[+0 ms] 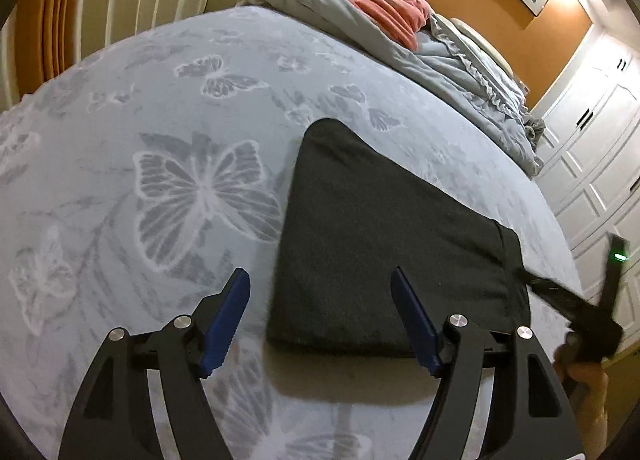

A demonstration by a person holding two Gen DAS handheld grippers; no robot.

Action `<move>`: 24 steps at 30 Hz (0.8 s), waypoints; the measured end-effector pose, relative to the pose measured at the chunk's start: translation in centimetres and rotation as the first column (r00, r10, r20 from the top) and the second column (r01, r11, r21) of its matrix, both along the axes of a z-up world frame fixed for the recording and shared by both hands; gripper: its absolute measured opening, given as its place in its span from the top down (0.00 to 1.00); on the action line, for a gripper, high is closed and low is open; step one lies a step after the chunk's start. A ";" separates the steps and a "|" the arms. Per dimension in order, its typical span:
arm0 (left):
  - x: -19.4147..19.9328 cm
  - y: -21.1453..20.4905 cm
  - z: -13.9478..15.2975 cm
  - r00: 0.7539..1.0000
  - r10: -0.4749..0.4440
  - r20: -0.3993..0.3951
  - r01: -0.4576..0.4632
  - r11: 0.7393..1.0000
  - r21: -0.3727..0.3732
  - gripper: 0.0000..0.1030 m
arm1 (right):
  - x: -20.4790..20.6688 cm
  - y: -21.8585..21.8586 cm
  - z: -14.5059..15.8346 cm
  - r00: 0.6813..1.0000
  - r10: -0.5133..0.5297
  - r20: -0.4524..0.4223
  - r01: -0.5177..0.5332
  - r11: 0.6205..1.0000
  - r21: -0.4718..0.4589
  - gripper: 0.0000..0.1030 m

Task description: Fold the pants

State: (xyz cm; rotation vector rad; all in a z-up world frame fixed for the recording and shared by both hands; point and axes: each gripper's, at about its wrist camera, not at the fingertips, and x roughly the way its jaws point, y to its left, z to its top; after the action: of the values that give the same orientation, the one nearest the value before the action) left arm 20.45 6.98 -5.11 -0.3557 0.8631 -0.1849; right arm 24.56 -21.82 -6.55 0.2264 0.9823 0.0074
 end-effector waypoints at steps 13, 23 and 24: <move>-0.6 -2.3 -0.8 0.997 -0.071 -0.005 0.071 0.986 0.152 0.31 | -4.0 -1.7 4.5 0.991 -0.051 0.122 0.052 0.999 -0.004 0.72; 0.4 0.6 -2.1 0.991 0.033 -0.128 -0.045 0.995 -0.091 0.16 | -4.4 -1.1 0.9 0.995 -0.091 0.028 0.093 0.995 -0.049 0.35; 0.8 0.9 -2.9 0.987 0.034 -0.158 -0.057 0.988 -0.142 0.19 | -3.9 -1.1 0.0 0.997 -0.081 0.013 0.082 0.996 -0.025 0.44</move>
State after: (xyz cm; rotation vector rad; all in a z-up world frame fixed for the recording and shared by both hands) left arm 21.26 7.86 -8.04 -0.5325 0.9968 -0.1799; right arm 20.66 -22.96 -6.56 0.2425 0.9600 -0.0784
